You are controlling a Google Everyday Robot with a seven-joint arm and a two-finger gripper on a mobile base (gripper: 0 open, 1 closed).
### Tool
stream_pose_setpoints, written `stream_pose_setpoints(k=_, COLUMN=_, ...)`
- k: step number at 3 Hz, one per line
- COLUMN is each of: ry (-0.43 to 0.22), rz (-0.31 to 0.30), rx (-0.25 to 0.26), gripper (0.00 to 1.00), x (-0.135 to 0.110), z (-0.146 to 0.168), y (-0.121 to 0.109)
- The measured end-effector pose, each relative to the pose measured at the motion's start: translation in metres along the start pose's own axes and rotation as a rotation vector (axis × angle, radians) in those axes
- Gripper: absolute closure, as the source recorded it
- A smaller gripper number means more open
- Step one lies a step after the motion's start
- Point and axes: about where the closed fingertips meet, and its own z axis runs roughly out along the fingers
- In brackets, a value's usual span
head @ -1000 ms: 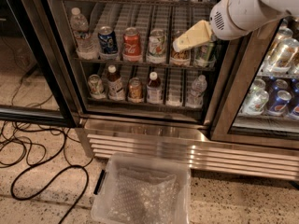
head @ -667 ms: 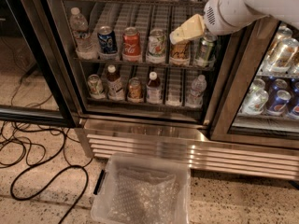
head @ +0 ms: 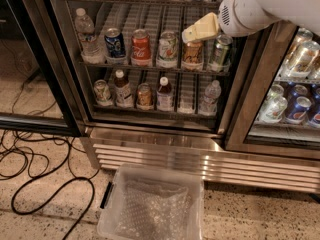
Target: Pick redbull can from top shelf of fridge
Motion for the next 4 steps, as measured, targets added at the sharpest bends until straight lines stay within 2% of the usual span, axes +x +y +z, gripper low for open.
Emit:
stream_pose_setpoints(k=2, ry=-0.123, rz=0.148, rx=0.086, gripper=0.00, x=-0.039, z=0.022, y=-0.026)
stream_pose_setpoints(k=3, ry=-0.157, rz=0.197, rx=0.139, gripper=0.10, x=-0.048, z=0.026, y=-0.041)
stream_pose_setpoints(k=4, ry=-0.181, rz=0.223, rx=0.171, gripper=0.14, x=-0.055, z=0.028, y=-0.051)
